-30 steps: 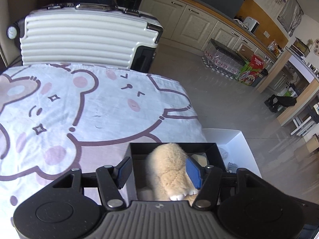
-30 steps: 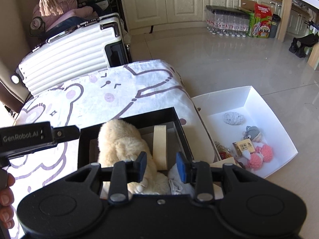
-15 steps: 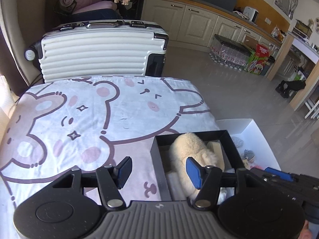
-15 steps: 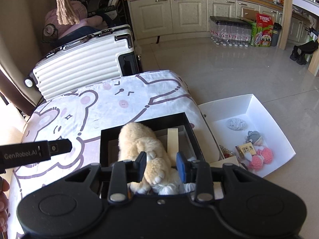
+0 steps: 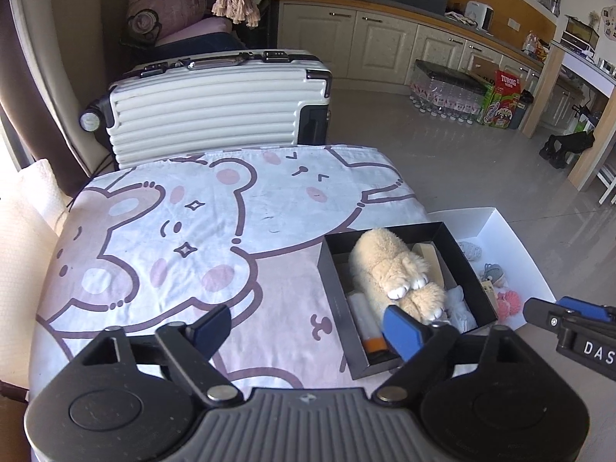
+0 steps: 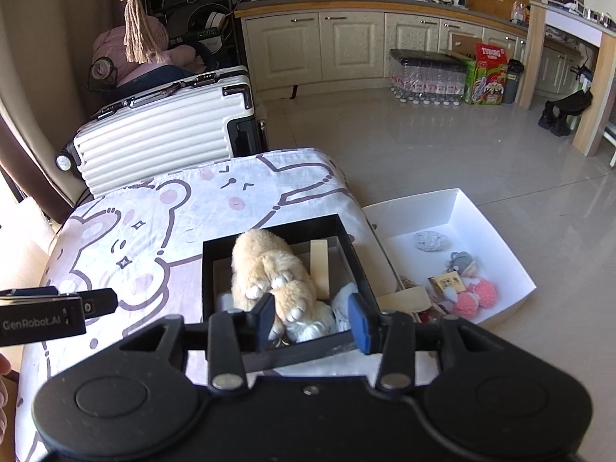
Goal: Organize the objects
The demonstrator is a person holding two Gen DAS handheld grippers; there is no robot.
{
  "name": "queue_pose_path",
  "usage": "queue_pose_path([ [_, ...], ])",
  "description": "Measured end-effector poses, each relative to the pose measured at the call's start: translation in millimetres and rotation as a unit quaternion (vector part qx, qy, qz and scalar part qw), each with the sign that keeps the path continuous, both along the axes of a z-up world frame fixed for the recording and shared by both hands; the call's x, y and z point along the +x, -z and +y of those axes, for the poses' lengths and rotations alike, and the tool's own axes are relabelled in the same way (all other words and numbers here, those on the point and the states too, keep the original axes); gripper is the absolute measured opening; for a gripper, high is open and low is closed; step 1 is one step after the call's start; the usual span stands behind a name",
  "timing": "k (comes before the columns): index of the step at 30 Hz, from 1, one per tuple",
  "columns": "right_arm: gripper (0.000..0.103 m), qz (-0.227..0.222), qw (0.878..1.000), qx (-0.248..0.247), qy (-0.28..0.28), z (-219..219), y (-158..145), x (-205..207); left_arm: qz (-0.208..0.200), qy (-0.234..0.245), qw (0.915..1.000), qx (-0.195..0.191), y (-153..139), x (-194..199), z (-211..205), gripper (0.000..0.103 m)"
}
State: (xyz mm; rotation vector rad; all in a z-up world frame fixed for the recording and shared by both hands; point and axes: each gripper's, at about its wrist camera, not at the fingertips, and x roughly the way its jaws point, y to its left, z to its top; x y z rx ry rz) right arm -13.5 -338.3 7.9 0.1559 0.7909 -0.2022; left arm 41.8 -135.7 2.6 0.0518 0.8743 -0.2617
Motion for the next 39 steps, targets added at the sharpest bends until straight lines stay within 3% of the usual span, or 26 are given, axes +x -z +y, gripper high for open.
queue_pose_path([
  [7,0.071,-0.004,1.0,-0.022,0.02,-0.8,-6.1,-13.4,0.0,-0.015,0.9996,0.022,0.3,-7.3,4.2,0.102],
  [16,0.099,0.01,0.999,-0.038,0.03,-4.5,-4.8,-15.0,0.007,-0.021,0.9991,0.037,1.4,-8.4,5.2,0.103],
  [22,0.103,0.027,0.998,-0.04,0.032,-4.0,-0.6,-12.7,0.008,-0.02,0.9984,0.053,3.8,-8.5,7.2,0.103],
  [39,0.103,0.042,0.998,-0.04,0.025,3.8,2.8,-4.9,0.017,-0.019,0.9987,0.044,7.6,-3.4,14.7,0.103],
])
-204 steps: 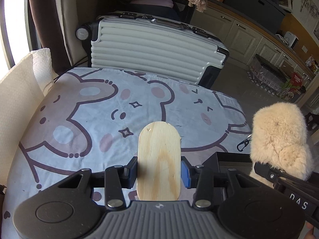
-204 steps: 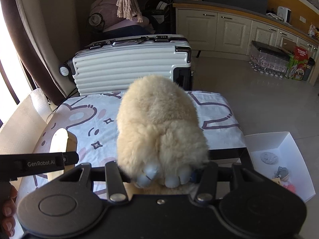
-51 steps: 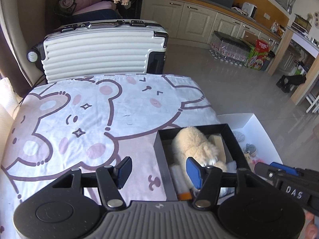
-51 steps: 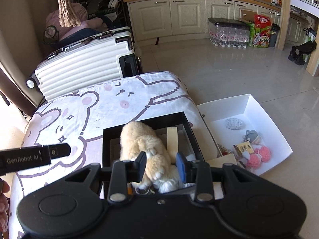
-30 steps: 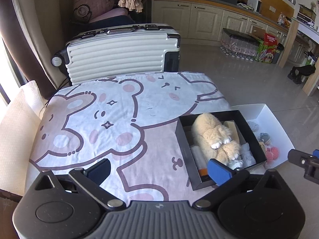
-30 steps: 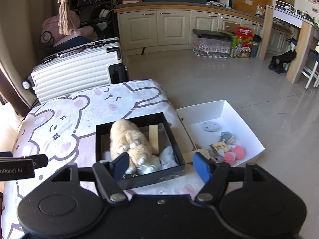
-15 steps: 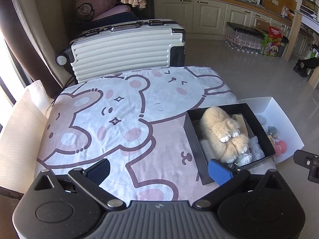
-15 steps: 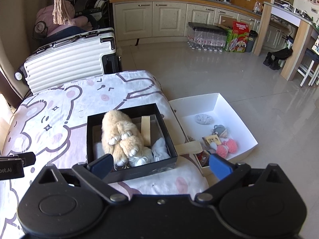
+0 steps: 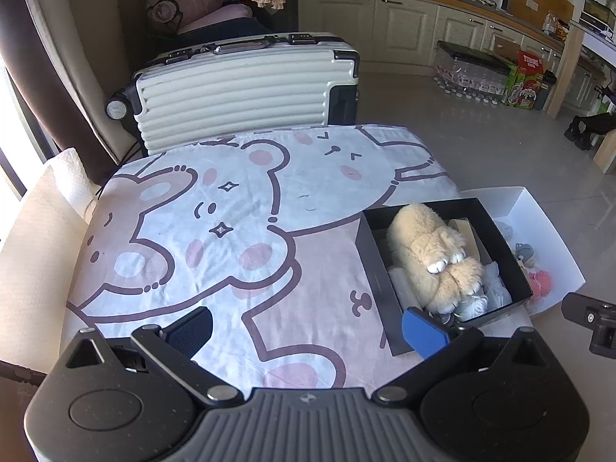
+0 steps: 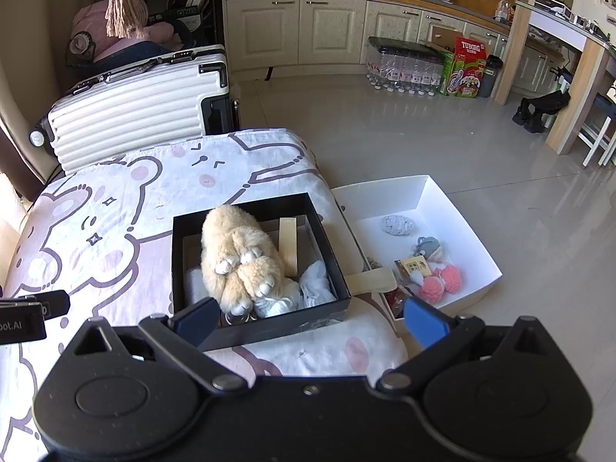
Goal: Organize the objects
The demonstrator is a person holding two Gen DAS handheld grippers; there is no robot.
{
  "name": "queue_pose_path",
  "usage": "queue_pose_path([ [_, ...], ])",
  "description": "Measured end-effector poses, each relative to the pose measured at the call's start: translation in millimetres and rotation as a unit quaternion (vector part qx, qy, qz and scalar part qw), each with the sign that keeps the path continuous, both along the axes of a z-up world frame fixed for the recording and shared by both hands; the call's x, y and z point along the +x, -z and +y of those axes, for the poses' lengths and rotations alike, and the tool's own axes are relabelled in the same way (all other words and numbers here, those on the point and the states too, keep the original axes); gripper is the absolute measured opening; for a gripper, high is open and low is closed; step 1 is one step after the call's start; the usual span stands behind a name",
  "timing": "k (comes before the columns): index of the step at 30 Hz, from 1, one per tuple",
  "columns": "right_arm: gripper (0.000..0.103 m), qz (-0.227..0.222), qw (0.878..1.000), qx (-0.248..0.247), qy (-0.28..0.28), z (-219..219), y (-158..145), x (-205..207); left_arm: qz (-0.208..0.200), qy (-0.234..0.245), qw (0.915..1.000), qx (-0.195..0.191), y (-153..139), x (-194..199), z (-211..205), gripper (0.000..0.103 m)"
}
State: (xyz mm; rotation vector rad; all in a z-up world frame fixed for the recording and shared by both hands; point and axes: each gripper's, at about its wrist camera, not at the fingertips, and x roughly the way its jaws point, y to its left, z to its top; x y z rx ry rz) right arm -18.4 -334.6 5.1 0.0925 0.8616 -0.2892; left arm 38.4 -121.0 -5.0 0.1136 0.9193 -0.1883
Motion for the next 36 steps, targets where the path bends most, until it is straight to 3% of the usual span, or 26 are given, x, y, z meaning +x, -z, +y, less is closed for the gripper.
queue_pose_path([
  [36,0.103,0.009,1.0,-0.008,-0.002,4.6,4.1,3.2,-0.005,0.007,1.0,0.004,0.4,2.5,1.1,0.103],
])
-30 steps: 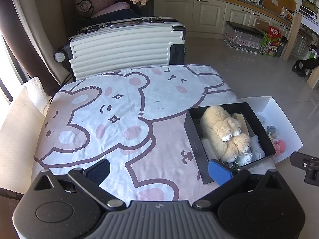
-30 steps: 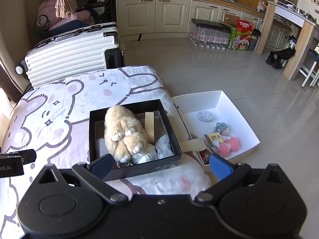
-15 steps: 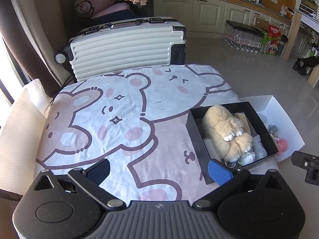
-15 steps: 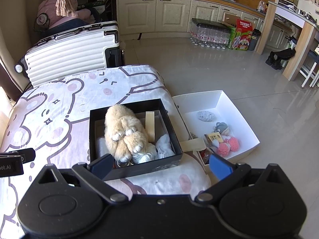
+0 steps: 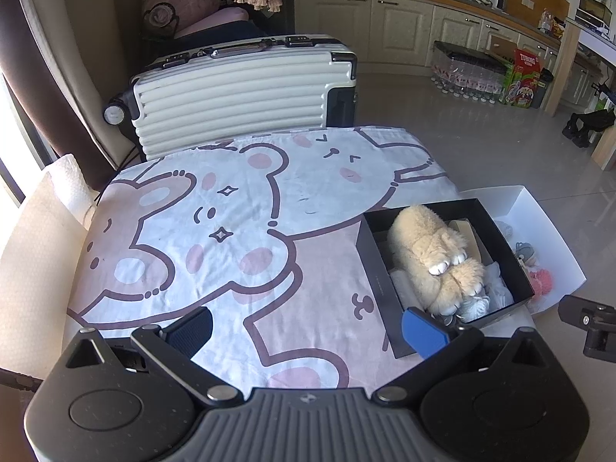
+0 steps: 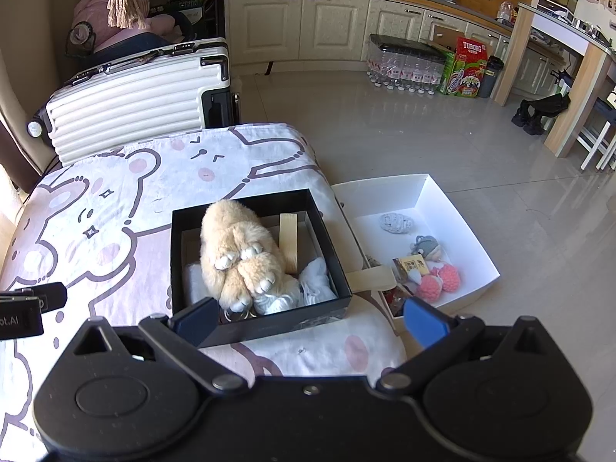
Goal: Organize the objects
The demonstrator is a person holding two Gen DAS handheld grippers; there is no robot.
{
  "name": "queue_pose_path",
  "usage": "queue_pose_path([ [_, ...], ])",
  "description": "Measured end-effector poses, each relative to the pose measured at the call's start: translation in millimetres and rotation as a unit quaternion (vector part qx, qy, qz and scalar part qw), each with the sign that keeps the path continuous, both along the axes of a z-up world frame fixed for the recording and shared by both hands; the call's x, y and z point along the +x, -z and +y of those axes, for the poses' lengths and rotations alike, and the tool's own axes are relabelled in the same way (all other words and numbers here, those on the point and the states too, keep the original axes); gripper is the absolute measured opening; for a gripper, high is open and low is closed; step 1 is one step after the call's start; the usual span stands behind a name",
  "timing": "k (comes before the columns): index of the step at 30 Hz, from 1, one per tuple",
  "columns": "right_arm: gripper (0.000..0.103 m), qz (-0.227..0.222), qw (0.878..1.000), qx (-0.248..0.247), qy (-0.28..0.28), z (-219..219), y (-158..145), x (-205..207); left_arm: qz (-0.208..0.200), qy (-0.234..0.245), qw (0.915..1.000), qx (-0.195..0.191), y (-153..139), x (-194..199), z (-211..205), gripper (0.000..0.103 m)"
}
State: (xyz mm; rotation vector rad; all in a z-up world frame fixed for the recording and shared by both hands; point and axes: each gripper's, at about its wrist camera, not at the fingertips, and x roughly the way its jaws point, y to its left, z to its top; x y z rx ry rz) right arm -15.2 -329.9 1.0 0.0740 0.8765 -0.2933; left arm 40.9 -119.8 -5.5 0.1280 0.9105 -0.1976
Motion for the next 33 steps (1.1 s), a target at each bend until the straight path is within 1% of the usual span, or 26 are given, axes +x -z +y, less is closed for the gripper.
queue_pose_path([
  [33,0.103,0.0,1.0,0.0,0.0,0.6,-0.7,0.4,0.002,0.002,1.0,0.001,1.0,-0.9,-2.0,0.103],
])
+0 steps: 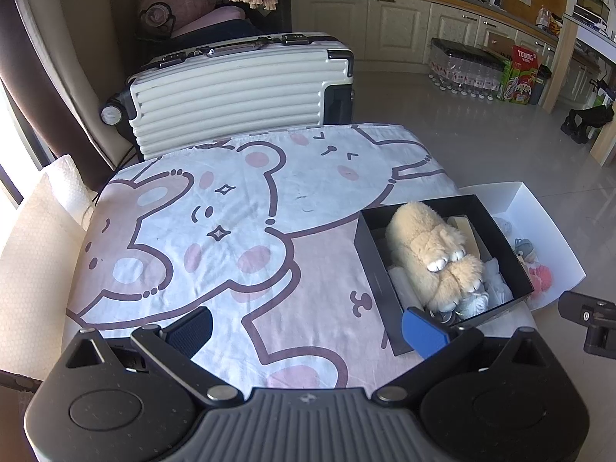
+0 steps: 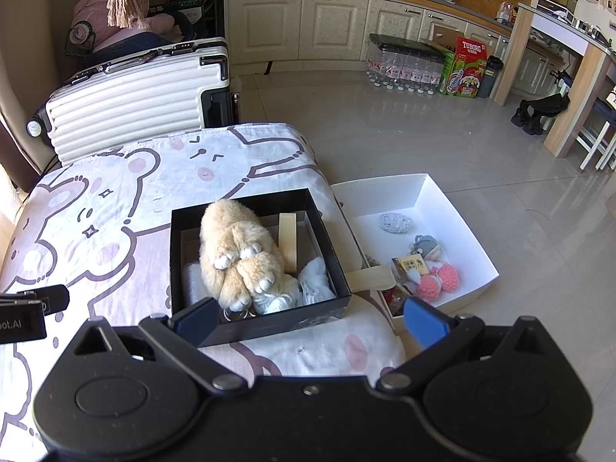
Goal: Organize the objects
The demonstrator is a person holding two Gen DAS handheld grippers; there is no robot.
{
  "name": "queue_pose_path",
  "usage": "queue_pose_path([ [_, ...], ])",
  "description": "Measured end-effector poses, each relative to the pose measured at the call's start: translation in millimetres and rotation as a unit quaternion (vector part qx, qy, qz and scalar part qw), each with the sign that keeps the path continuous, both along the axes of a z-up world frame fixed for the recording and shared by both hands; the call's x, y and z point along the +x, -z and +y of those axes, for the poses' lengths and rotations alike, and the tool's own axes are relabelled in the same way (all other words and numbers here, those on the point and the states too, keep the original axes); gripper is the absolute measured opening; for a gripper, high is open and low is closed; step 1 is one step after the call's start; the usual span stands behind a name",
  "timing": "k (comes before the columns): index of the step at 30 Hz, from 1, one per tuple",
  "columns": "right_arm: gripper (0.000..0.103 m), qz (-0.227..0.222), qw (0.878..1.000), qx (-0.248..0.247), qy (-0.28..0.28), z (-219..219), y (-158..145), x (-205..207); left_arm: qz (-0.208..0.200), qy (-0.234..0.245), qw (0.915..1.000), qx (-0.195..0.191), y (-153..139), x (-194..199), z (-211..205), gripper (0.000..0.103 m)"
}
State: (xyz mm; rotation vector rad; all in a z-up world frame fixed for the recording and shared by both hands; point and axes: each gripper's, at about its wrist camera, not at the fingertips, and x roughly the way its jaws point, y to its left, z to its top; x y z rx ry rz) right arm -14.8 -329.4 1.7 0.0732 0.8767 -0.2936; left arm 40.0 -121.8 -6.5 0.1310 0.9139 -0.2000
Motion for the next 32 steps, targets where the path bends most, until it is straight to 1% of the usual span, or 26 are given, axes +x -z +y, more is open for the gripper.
queue_pose_path([
  [32,0.103,0.002,1.0,0.0,0.0,-1.5,0.5,-1.2,0.004,0.003,1.0,-0.002,3.4,-0.8,1.4,0.103],
])
